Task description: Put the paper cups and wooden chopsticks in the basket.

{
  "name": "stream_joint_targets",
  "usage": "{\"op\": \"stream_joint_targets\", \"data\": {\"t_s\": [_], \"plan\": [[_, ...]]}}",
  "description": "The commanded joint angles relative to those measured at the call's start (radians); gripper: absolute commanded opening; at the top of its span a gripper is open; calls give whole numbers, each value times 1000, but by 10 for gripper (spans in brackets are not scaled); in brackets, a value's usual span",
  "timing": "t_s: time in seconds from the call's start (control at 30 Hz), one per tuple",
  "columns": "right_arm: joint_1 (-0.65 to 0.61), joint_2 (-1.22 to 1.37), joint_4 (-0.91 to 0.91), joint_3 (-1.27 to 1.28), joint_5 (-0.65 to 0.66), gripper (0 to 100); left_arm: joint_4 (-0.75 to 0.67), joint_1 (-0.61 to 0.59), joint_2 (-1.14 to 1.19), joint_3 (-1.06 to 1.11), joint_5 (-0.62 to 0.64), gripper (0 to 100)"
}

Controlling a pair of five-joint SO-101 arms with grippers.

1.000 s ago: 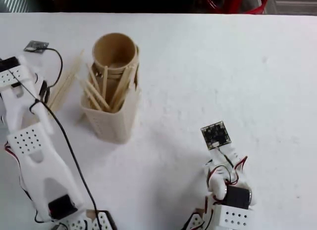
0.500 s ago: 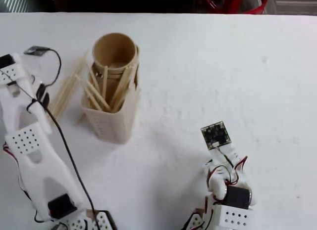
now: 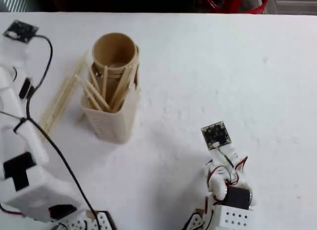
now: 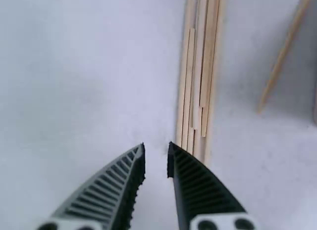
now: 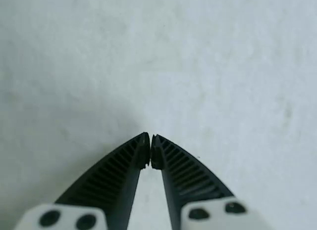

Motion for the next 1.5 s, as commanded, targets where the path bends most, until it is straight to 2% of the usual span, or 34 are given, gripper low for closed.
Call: {"op": "stream_joint_targets", "data": {"t_s": [0.0, 0.2, 0.33, 0.5, 0.67, 0.77, 0.87, 1.07, 1.23, 1.47], "plan": [[4, -7, -16, 9, 3, 19, -137, 51, -104, 226, -83, 102], [4, -7, -16, 9, 3, 19, -400, 84, -122, 479, -244, 134], [4, -7, -16, 9, 3, 19, -497, 99, -116, 526, -199, 138], [4, -7, -16, 9, 3, 19, -575, 120, -116, 588, -222, 141], [4, -7, -16, 9, 3, 19, -661, 101, -47, 560, -218, 209], [4, -7, -16, 9, 3, 19, -649, 99, 48, 466, -216, 186], [4, -7, -16, 9, 3, 19, -580, 111, 134, 353, -215, 187], [4, -7, -16, 9, 3, 19, -562, 153, 303, 161, -132, 186], [4, -7, -16, 9, 3, 19, -511, 194, 426, 49, -129, 184], [4, -7, -16, 9, 3, 19, -506, 171, 564, -81, -78, 181]]}}
